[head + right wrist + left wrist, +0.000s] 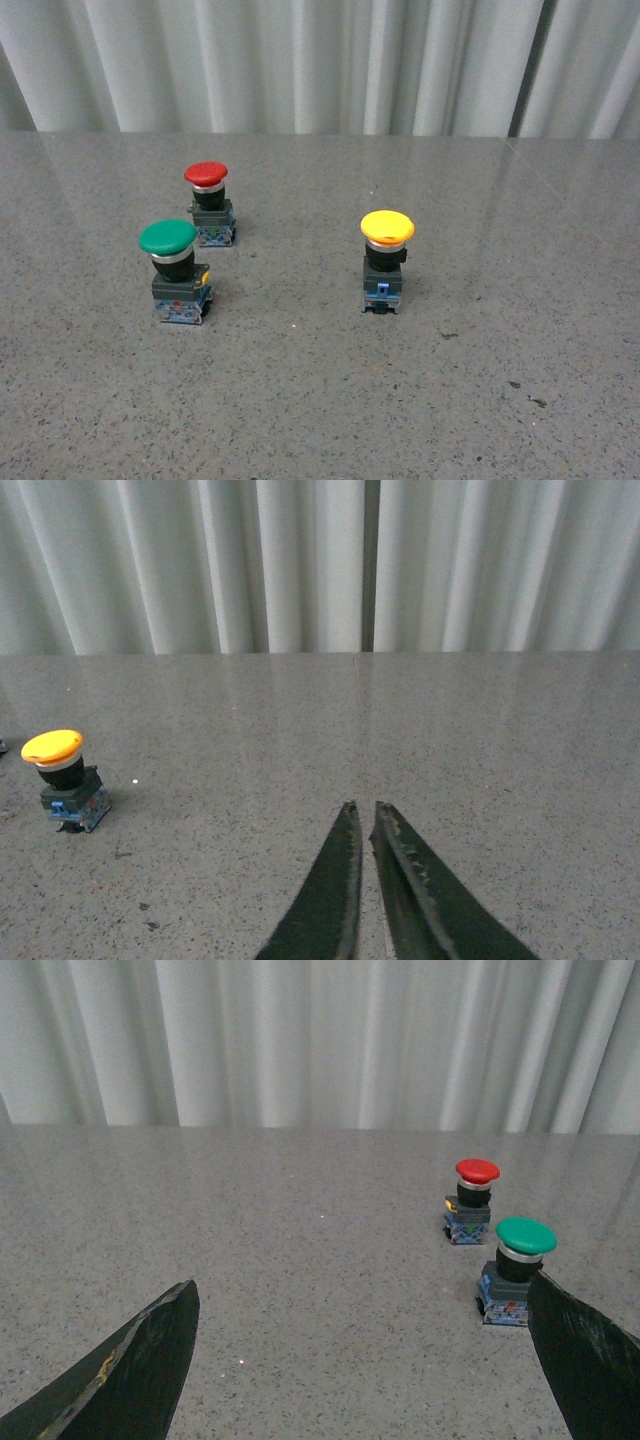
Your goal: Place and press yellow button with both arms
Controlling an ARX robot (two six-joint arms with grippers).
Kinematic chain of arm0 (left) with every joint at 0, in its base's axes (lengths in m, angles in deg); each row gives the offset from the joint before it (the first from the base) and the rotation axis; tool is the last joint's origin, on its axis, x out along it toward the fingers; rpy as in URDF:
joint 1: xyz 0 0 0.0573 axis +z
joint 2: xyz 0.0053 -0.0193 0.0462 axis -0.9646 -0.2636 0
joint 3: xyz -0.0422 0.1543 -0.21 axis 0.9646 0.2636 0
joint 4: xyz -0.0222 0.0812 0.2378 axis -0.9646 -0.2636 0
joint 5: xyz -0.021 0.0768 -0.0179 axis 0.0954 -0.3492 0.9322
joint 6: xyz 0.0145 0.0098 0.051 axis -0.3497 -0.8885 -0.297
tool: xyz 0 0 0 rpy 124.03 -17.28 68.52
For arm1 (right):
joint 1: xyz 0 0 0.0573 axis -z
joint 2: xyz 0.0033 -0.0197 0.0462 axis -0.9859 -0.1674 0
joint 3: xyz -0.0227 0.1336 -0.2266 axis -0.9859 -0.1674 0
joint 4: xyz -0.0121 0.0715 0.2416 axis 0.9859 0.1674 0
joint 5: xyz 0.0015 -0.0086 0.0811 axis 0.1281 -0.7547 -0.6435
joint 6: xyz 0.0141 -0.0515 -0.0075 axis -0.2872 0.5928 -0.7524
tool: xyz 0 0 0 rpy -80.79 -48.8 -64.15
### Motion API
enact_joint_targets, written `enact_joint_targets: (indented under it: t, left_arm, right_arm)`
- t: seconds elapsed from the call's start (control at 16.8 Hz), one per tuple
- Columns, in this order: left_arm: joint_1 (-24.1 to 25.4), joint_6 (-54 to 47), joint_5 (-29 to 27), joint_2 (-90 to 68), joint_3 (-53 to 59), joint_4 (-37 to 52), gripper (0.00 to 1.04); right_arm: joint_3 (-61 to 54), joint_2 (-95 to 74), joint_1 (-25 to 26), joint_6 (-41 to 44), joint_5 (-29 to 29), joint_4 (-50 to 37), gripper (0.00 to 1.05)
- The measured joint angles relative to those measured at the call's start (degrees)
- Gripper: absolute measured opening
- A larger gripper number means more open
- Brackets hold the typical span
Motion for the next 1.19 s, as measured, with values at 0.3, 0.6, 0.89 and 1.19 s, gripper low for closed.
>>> enact_joint_targets:
  t: [0.3,0.6,0.89,1.19]
  left_arm:
    - [0.0,0.0,0.0,0.0,0.0,0.0,0.98]
    - [0.0,0.0,0.0,0.0,0.0,0.0,0.98]
    - [0.0,0.0,0.0,0.0,0.0,0.0,0.98]
    - [0.0,0.0,0.0,0.0,0.0,0.0,0.98]
  right_arm:
    - [0.0,0.0,0.0,0.0,0.0,0.0,0.8]
    - [0.0,0.0,0.0,0.0,0.0,0.0,0.98]
    - [0.0,0.0,0.0,0.0,0.0,0.0,0.98]
    - [0.0,0.0,0.0,0.0,0.0,0.0,0.98]
